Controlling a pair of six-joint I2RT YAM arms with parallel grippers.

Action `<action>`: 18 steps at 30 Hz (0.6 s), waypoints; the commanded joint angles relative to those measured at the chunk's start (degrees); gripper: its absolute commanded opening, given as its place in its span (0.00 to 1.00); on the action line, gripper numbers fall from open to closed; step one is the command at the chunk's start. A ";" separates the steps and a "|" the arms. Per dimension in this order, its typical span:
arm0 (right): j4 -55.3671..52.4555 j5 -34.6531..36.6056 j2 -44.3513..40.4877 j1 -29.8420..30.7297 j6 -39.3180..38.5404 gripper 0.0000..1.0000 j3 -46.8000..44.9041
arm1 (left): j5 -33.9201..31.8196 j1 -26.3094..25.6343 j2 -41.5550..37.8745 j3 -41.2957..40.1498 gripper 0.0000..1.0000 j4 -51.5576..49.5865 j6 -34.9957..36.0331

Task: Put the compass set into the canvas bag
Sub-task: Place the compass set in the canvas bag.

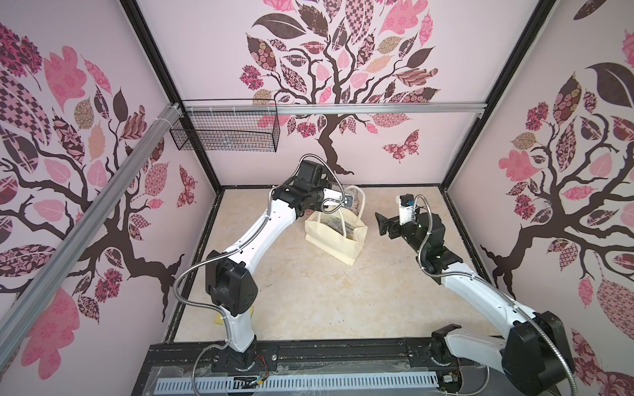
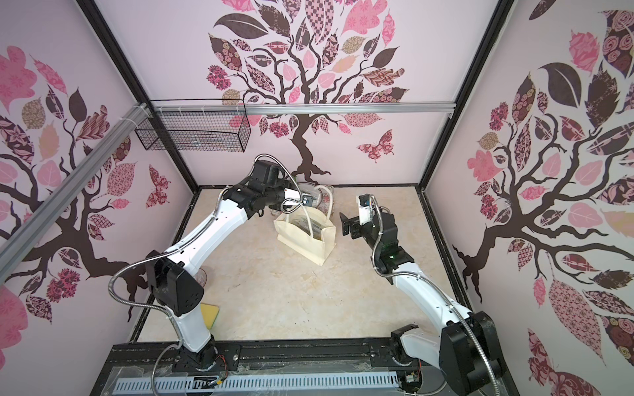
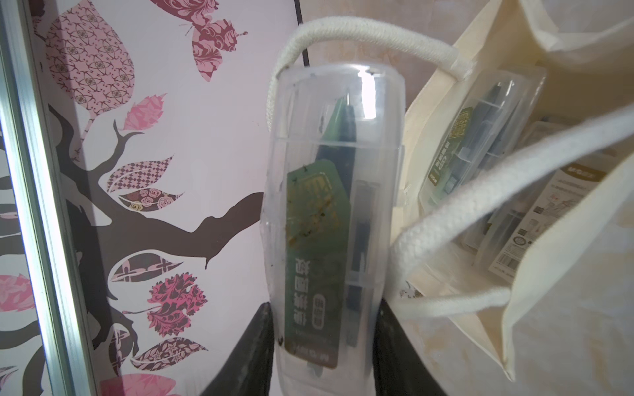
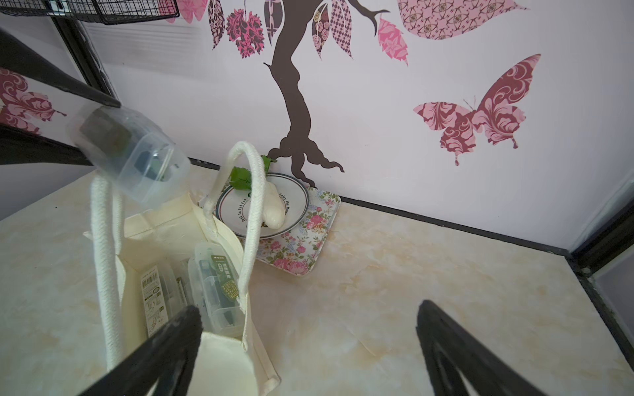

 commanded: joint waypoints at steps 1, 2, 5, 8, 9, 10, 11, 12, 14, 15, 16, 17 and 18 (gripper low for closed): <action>0.46 -0.39 1.09 -0.23 0.40 1.00 0.08 | 1.55 0.29 1.65 3.46 0.40 -0.14 3.01; 0.35 -0.29 1.20 -0.24 0.39 1.00 0.04 | 1.99 0.31 1.86 3.46 0.40 -0.55 2.86; 0.50 -0.37 1.55 -0.23 0.39 1.00 -0.12 | 3.17 0.29 1.00 -0.80 0.40 0.39 2.75; 0.73 -0.52 1.96 -0.22 0.59 1.00 -0.14 | 5.42 0.14 -1.33 -6.19 0.40 1.13 1.74; 0.78 -0.59 2.10 -0.22 0.64 1.00 -0.16 | 5.97 0.09 -1.91 -7.61 0.40 1.11 1.14; 0.86 -0.64 2.27 -0.22 0.65 1.00 -0.14 | 6.77 -0.01 -2.48 -8.86 0.40 0.75 0.57; 0.93 -0.56 2.36 -0.24 0.73 1.00 -0.14 | 7.35 -0.06 -2.95 -10.29 0.40 0.39 -0.19; 1.02 -0.63 2.41 -0.23 0.74 1.00 -0.14 | 7.71 -0.11 -3.30 -11.46 0.40 0.35 -0.85; 1.29 -0.79 2.60 -0.22 1.03 1.00 -0.23 | 8.02 -0.29 -3.71 -13.99 0.40 0.46 -1.45; 1.44 -0.89 2.63 -0.22 1.08 1.00 -0.23 | 8.03 -0.39 -3.81 -15.04 0.40 0.76 -1.69; 1.56 -0.98 2.71 -0.22 1.19 1.00 -0.23 | 8.04 -0.52 -3.73 -16.11 0.40 1.18 -1.94; 1.57 -1.11 2.72 -0.29 1.23 1.00 -0.25 | 8.17 -0.66 -3.51 -16.82 0.40 1.49 -2.12; 1.61 -1.21 2.72 -0.24 1.32 1.00 -0.21 | 8.20 -0.72 -3.10 -17.15 0.40 1.52 -2.17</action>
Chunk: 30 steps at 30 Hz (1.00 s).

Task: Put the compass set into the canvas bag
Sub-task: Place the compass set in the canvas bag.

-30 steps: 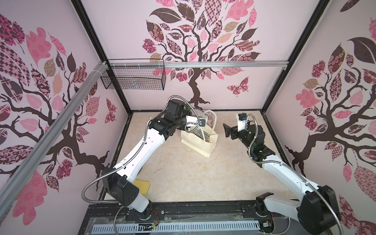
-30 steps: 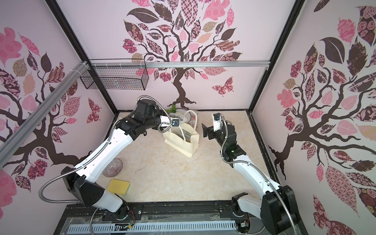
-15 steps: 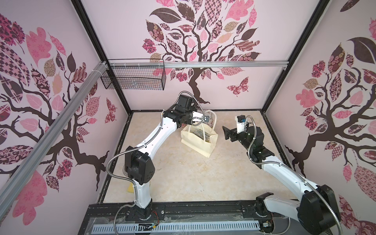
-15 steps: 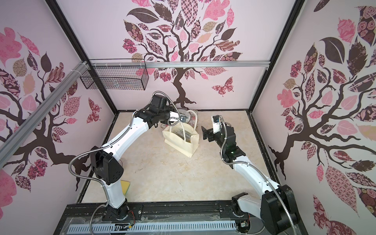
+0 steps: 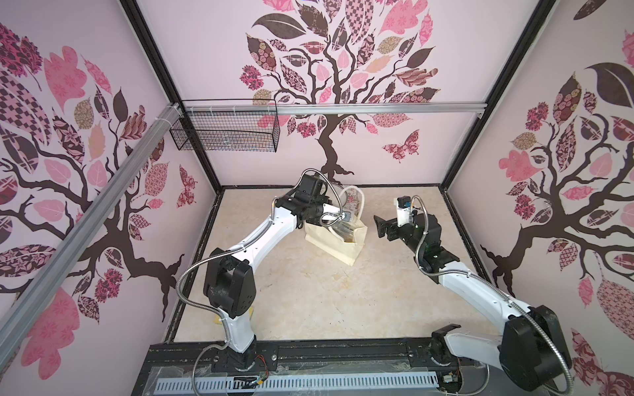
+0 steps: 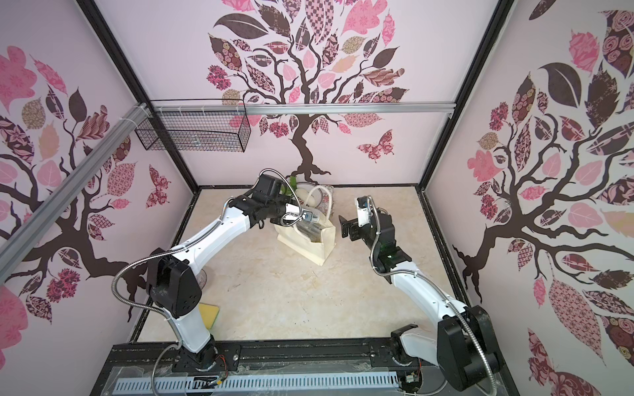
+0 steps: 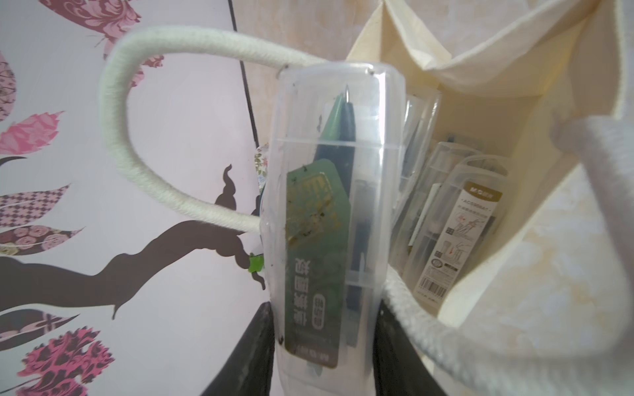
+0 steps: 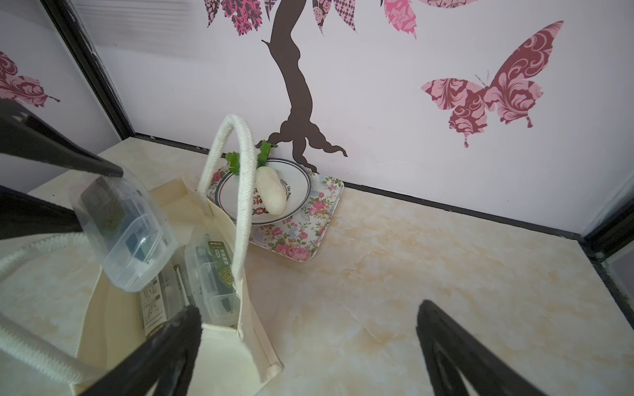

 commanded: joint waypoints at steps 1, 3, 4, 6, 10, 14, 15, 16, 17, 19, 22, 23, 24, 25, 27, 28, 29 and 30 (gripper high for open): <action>1.51 -1.00 0.77 -0.19 0.66 1.00 0.56 | 2.01 -0.64 0.42 -2.96 0.40 -0.94 -0.62; 1.53 -1.20 0.67 -0.22 0.93 1.00 0.48 | 1.84 -0.78 2.15 -2.25 0.40 -2.21 -0.34; 1.76 -1.21 0.62 -0.27 1.09 1.00 0.39 | 1.68 -0.94 3.14 -1.71 0.40 -2.60 -0.27; 2.05 -1.43 0.64 -0.26 1.24 1.00 0.14 | 1.57 -1.12 5.17 -0.62 0.40 -3.13 0.04; 2.05 -1.47 0.84 -0.22 1.27 1.00 -0.06 | 1.15 -1.35 9.31 2.01 0.40 -3.60 0.07; 2.05 -1.14 1.01 -0.24 0.95 1.00 -0.23 | 0.04 -1.74 12.44 3.58 0.41 -3.63 0.60; 2.05 -1.13 1.08 -0.27 0.91 1.00 -0.23 | -0.34 -1.85 13.06 3.76 0.42 -3.42 0.67; 2.05 -1.03 1.10 -0.23 0.92 1.00 -0.30 | -0.69 -1.94 13.47 3.96 0.43 -3.36 0.79; 2.05 -0.99 1.19 -0.29 0.80 1.00 -0.32 | -0.87 -1.98 13.92 4.16 0.45 -3.36 0.79; 2.06 -1.01 1.28 -0.27 0.77 1.00 -0.23 | -1.20 -2.09 14.72 4.85 0.48 -3.63 0.70; 2.14 -0.99 1.41 -0.30 0.81 1.00 -0.23 | -2.06 -2.32 15.85 6.30 0.53 -4.17 0.61; 2.14 -0.94 1.54 -0.23 0.76 1.00 -0.23 | -2.34 -2.37 16.19 6.70 0.55 -4.30 0.61; 2.14 -0.90 1.54 -0.27 0.77 1.00 -0.23 | -2.47 -2.48 16.50 7.14 0.57 -4.64 0.63; 2.12 -0.77 1.50 -0.27 0.76 1.00 -0.24 | -2.73 -2.50 16.73 7.66 0.58 -4.80 0.61; 1.96 -0.59 1.37 -0.25 0.61 1.00 -0.23 | -3.25 -2.72 17.06 8.21 0.61 -5.06 0.44; 1.95 -0.51 1.19 -0.25 0.54 1.00 -0.32 | -3.43 -2.81 17.11 8.38 0.73 -5.04 0.43; 1.95 -0.37 1.19 -0.30 0.41 1.00 -0.37 | -3.65 -2.90 17.11 8.28 0.96 -4.73 0.44; 1.96 -0.36 1.10 -0.30 0.43 1.00 -0.41 | -3.74 -2.90 17.06 8.38 0.97 -4.58 0.44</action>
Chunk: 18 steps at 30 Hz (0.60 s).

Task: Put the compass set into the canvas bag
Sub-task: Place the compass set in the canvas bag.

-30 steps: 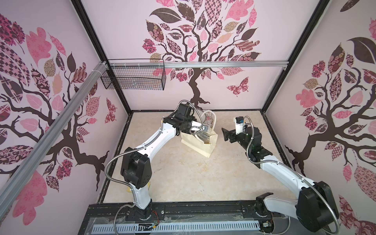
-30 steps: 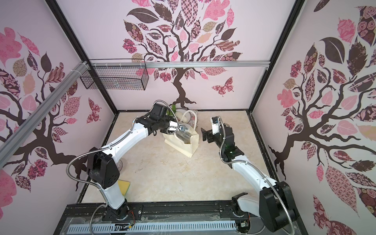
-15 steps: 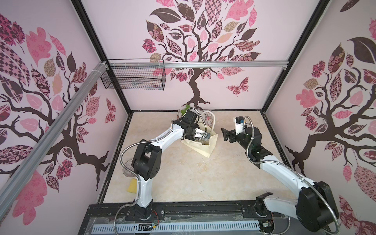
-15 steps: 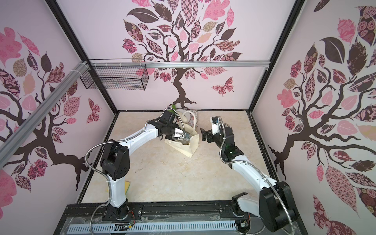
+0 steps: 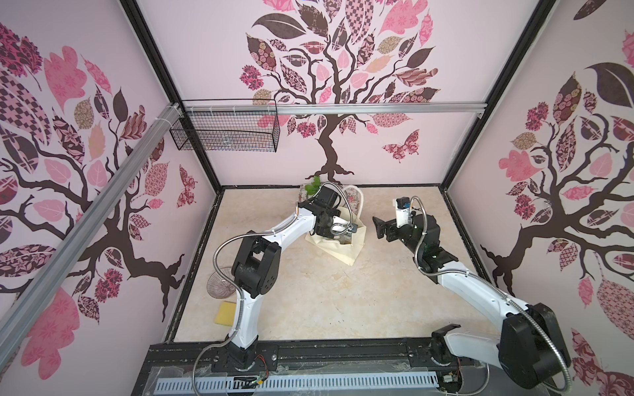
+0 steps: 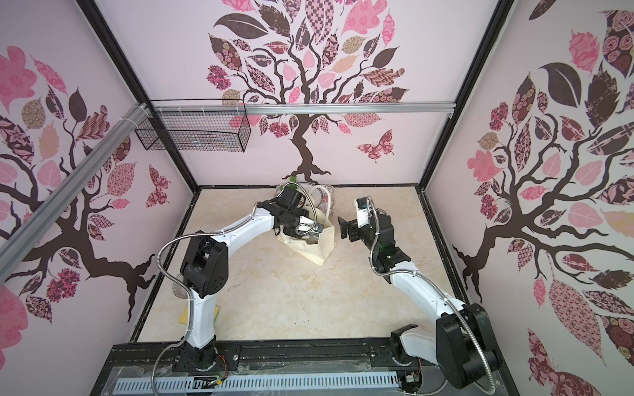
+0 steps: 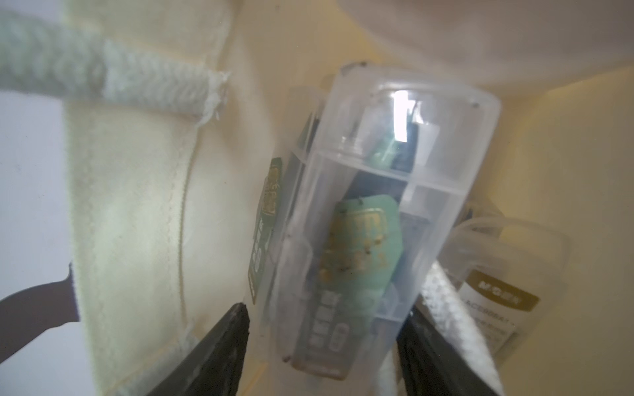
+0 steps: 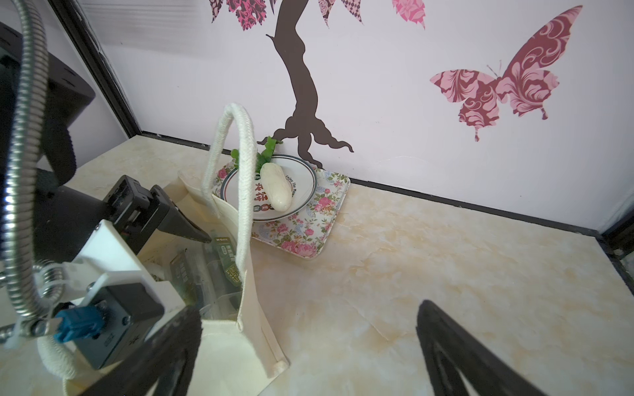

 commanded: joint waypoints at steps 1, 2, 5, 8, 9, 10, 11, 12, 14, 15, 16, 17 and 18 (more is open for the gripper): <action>1.07 0.57 0.42 -0.30 -0.35 1.00 0.18 | -1.18 -0.35 1.33 2.01 0.97 -2.77 0.78; 1.13 0.64 0.42 -0.30 -0.32 1.00 0.19 | -1.33 -0.35 1.14 1.93 0.97 -2.41 0.60; 1.13 0.63 0.42 -0.30 -0.37 1.00 0.29 | -1.55 -0.29 0.32 2.20 0.97 -1.94 0.31; 1.11 0.70 0.33 -0.31 -0.39 1.00 0.47 | -2.52 -0.36 -0.89 2.73 0.97 -1.75 0.04; 1.14 0.74 0.23 -0.31 -0.41 1.00 0.50 | -2.87 -0.34 -1.20 2.93 0.97 -1.58 -0.09; 1.06 0.80 0.20 -0.31 -0.42 1.00 0.62 | -3.32 -0.29 -1.85 3.18 0.97 -1.55 -0.22; 1.01 0.78 0.16 -0.31 -0.48 1.00 0.65 | -3.66 -0.31 -2.39 3.46 0.97 -1.64 -0.22; 1.00 0.83 0.16 -0.31 -0.45 1.00 0.73 | -3.82 -0.34 -2.99 3.75 0.97 -1.82 -0.23; 0.88 1.00 0.07 -0.31 -0.52 1.00 1.00 | -4.54 -0.29 -4.31 4.49 0.97 -2.07 -0.14; 0.74 1.01 0.03 -0.31 -0.57 1.00 1.07 | -4.64 -0.37 -4.96 4.88 0.97 -2.26 -0.14; 0.78 1.09 0.07 -0.31 -0.60 1.00 1.13 | -4.77 -0.30 -5.81 5.28 0.97 -2.48 -0.18; 0.76 1.18 0.07 -0.31 -0.61 1.00 1.23 | -4.65 -0.37 -6.76 5.62 0.97 -2.55 -0.14; 0.75 1.19 0.14 -0.31 -0.61 1.00 1.37 | -4.69 -0.33 -7.57 5.79 0.97 -2.53 -0.14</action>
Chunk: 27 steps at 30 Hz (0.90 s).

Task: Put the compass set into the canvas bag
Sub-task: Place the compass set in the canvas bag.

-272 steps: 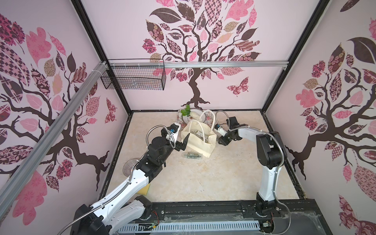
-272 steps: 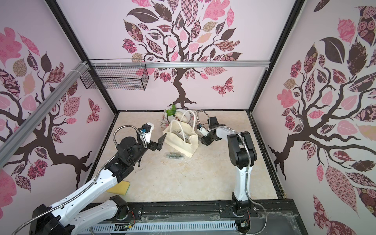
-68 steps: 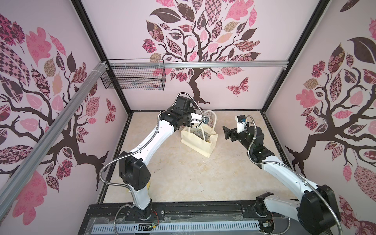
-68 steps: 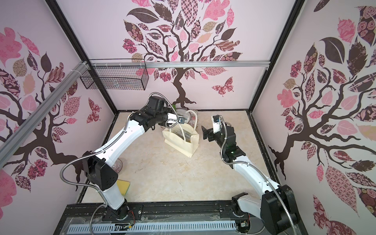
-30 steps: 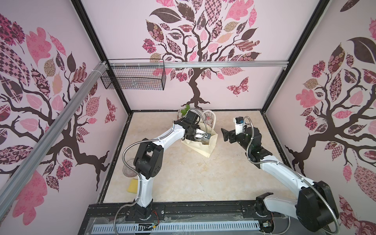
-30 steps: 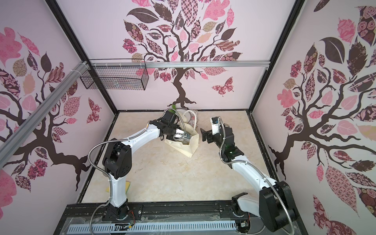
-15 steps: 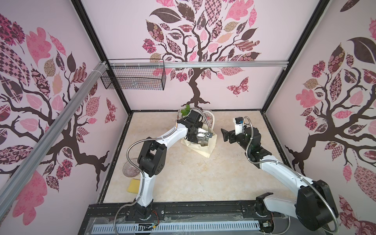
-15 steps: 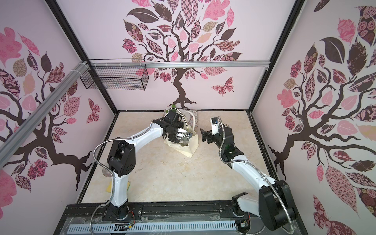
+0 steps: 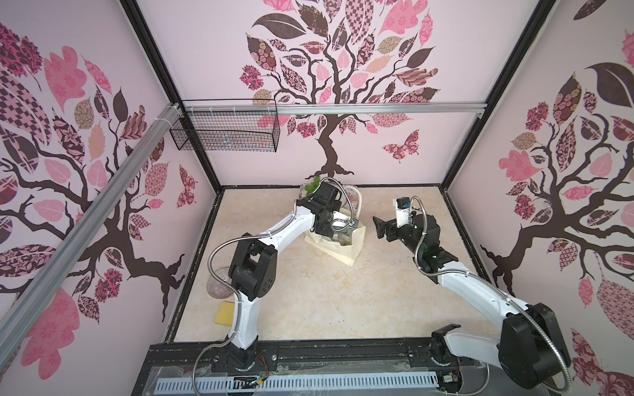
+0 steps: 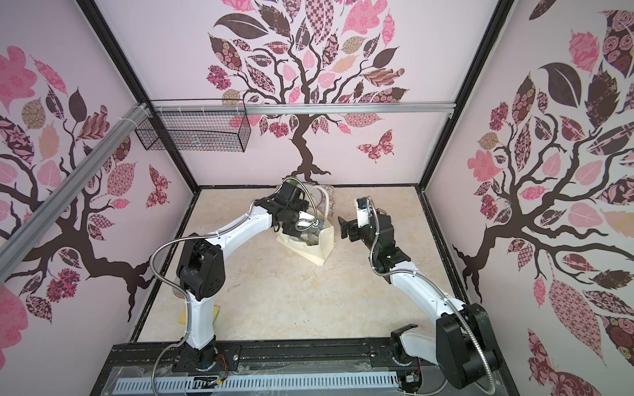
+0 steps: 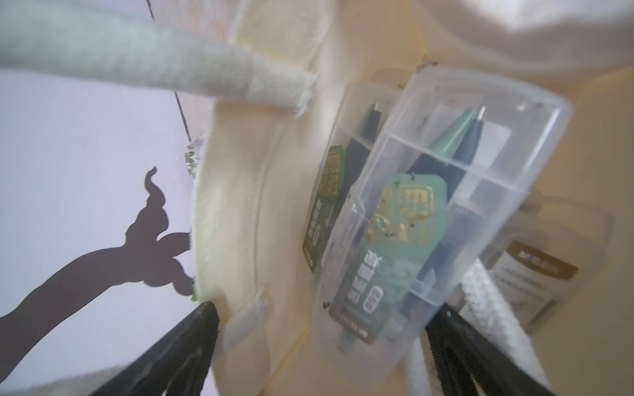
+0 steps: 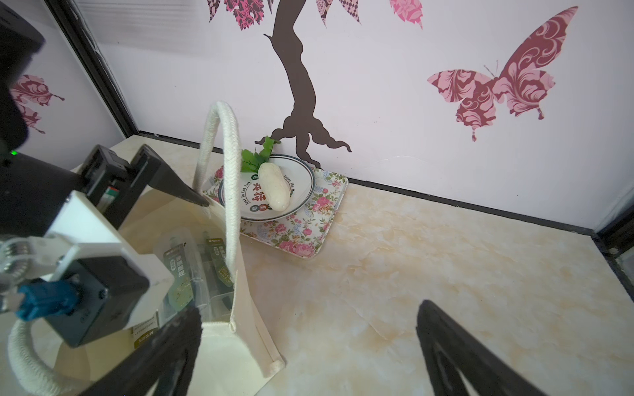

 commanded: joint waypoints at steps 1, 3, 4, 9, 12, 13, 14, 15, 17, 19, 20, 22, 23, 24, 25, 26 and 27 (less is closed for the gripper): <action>0.70 0.81 0.22 -0.36 -0.40 1.00 1.51 | -0.68 -0.12 -4.82 4.08 0.97 -1.71 0.67; 0.67 1.00 0.34 -0.39 -0.42 1.00 1.74 | -1.34 -0.15 -6.14 4.33 0.97 -1.85 1.18; 0.62 1.15 0.41 -0.40 -0.40 1.00 1.84 | -1.70 -0.12 -6.71 4.39 0.97 -2.10 1.33; 0.01 2.49 0.12 -0.49 -0.88 1.00 2.14 | -4.12 -0.12 -9.22 3.02 0.97 -2.59 2.36; -0.48 3.91 -0.60 -0.74 -1.56 1.00 1.91 | -5.31 0.03 -11.14 1.23 0.97 -1.79 1.88; -0.83 4.75 -0.93 -0.88 -1.71 1.00 1.80 | -5.73 0.19 -11.91 0.58 0.97 -1.22 1.17; -1.20 5.54 -1.36 -1.08 -1.99 1.00 1.76 | -6.12 0.39 -12.73 -0.21 0.97 -0.66 -0.10; -1.32 6.37 -1.78 -1.25 -2.21 1.00 1.41 | -6.92 0.61 -13.49 -0.82 0.97 0.00 -1.66; -1.42 8.54 -2.91 -2.05 -2.56 1.00 0.39 | -10.39 1.15 -15.57 -3.41 0.97 3.19 -7.09; -1.21 10.17 -3.94 -3.23 -2.19 1.00 -0.95 | -14.84 1.79 -18.25 -7.52 0.97 8.04 -13.53; -0.78 10.65 -4.30 -4.29 -1.43 1.00 -1.84 | -17.53 1.96 -20.21 -10.79 0.97 10.64 -17.01; 0.98 10.18 -4.50 -7.20 0.83 1.00 -4.19 | -21.03 2.09 -24.47 -17.91 0.97 15.86 -23.10; 2.26 10.05 -4.21 -9.03 2.42 1.00 -5.72 | -22.72 2.11 -27.19 -22.24 0.97 19.50 -26.81; 3.40 10.09 -3.79 -10.75 3.78 1.00 -7.10 | -24.11 2.17 -29.46 -26.04 0.97 22.49 -30.17; 4.90 10.60 -3.01 -12.44 4.81 1.00 -8.73 | -25.78 2.19 -32.20 -30.39 0.97 25.58 -34.25; 6.66 12.41 -2.07 -13.65 5.27 1.00 -10.41 | -27.48 2.32 -34.80 -34.94 0.97 28.89 -38.31; 8.63 14.37 -0.98 -14.04 5.05 1.00 -11.87 | -28.80 2.49 -37.26 -38.59 0.97 31.86 -41.60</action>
